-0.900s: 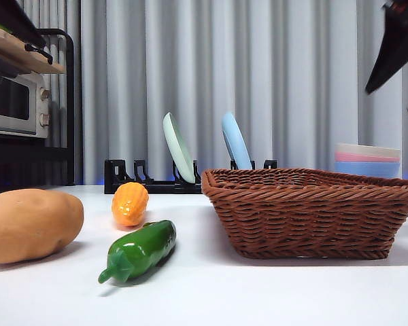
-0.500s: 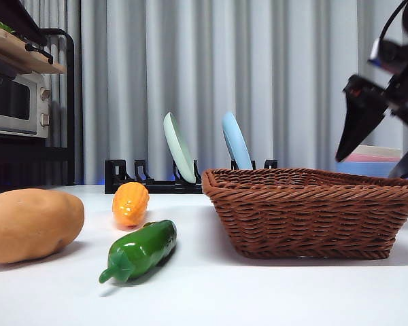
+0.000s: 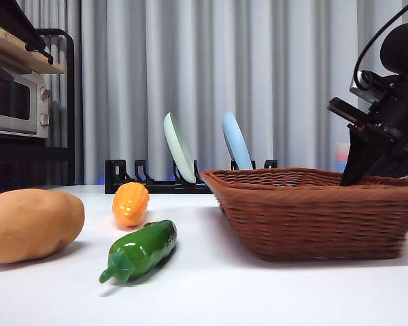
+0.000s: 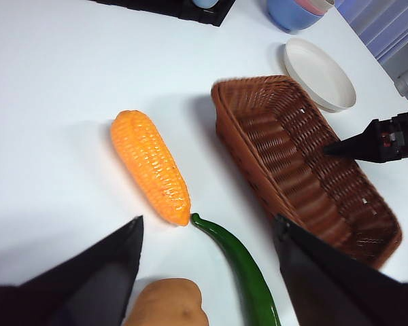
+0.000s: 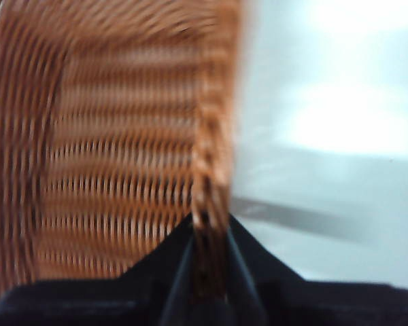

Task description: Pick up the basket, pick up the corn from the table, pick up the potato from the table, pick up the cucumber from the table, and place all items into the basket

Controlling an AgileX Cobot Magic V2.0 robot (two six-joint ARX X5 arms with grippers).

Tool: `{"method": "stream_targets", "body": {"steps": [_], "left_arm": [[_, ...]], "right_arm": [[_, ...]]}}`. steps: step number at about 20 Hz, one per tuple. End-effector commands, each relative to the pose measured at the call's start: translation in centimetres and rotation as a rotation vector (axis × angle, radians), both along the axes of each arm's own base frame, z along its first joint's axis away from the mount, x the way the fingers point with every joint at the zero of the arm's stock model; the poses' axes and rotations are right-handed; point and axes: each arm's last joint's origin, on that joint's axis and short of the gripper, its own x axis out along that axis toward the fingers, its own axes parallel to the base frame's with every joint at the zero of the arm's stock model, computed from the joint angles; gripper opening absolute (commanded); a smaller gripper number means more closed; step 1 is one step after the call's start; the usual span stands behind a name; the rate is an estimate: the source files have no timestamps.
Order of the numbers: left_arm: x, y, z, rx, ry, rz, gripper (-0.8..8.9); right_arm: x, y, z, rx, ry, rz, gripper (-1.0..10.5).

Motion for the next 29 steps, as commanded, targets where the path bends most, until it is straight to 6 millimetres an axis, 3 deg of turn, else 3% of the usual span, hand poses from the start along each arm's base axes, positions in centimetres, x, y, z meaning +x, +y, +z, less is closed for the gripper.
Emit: {"method": "stream_targets", "body": {"steps": [1,2,7,14,20,24,26,29], "left_arm": [[0.2,-0.2,0.0,0.011,-0.014,-0.013,3.7],[0.4,-0.4,0.0,0.012,-0.024,-0.017,4.66],[3.4,-2.4,-0.9,0.085,0.051,0.01,4.71],[10.7,-8.3,-4.4,0.284,0.207,0.001,4.71],[15.4,-11.7,-8.0,0.397,0.279,0.016,4.71],[16.3,-12.0,-9.7,0.424,0.301,0.029,4.7],[16.4,-12.0,-10.0,0.427,0.299,0.032,4.17],[16.5,-12.1,-10.1,0.437,0.289,0.011,1.99]], "right_arm": [[-0.2,0.0,0.5,0.018,0.001,-0.03,-0.1],[-0.3,0.0,1.0,0.039,-0.011,-0.021,-0.1],[-1.1,0.0,4.1,0.094,-0.088,-0.045,-0.1],[-3.1,-0.2,7.8,0.109,-0.223,-0.04,-0.1],[-3.9,-0.3,8.6,0.11,-0.237,-0.039,-0.1],[-3.9,-0.3,8.6,0.109,-0.234,-0.04,-0.1],[-3.9,-0.3,8.6,0.109,-0.235,-0.04,-0.1],[-3.9,-0.3,8.6,0.108,-0.235,-0.04,-0.1]]}}
